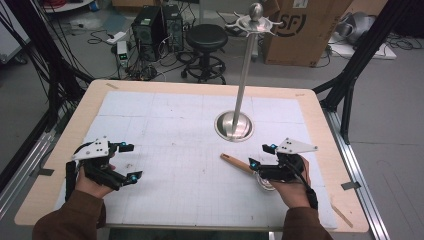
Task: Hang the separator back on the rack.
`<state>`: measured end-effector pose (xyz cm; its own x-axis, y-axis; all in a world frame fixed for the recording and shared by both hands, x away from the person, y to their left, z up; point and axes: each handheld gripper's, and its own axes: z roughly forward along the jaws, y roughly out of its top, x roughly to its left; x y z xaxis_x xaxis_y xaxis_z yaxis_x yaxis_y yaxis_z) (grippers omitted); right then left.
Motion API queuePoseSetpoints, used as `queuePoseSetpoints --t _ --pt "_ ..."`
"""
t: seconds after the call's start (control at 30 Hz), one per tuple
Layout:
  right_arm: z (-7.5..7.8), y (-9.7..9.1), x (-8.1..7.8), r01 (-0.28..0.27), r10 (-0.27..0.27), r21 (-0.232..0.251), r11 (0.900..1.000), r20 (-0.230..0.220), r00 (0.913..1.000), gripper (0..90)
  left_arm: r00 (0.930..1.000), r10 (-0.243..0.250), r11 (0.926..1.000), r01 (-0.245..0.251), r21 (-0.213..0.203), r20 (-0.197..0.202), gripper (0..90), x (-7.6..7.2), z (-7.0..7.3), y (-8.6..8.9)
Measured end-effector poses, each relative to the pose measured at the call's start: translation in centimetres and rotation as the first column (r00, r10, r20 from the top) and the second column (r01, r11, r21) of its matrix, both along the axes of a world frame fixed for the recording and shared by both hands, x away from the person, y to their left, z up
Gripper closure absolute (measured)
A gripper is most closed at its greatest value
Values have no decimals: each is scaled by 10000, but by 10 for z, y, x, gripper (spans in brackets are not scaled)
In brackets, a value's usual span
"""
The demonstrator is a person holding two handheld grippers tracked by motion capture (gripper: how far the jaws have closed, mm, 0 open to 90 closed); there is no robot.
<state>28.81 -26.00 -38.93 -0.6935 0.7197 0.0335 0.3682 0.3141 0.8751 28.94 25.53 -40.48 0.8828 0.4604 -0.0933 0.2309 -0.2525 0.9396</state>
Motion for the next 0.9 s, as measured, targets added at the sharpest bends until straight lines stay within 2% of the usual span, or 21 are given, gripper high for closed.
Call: queuePoseSetpoints --t 0.27,0.37,0.47,0.53,0.67,0.73,0.9 --pt "0 3 -1 -28 27 -102 9999 -110 9999 285 10000 56 10000 -56 -19 -17 17 2 0 1" --pt "0 5 0 -123 120 -394 9991 -74 9999 285 10000 78 10000 -78 50 24 17 2 1 0" --pt "-1 7 1 -185 171 -511 9985 -290 9994 280 10000 46 9999 -47 127 27 16 0 2 -1" --pt "-4 8 5 -285 249 -595 9978 -596 9979 276 10000 67 9999 -68 142 41 17 0 2 -1" --pt "-8 12 12 -410 302 -1052 9936 -1024 9943 275 10000 58 9998 -58 164 28 17 -1 2 -1" --pt "-8 15 14 -463 317 -1343 9899 -1088 9936 275 10000 50 9998 -50 203 21 17 0 1 -1" --pt "-8 15 18 -659 435 -1706 9831 -1318 9903 274 10000 37 9997 -38 231 9 17 -1 1 -2"
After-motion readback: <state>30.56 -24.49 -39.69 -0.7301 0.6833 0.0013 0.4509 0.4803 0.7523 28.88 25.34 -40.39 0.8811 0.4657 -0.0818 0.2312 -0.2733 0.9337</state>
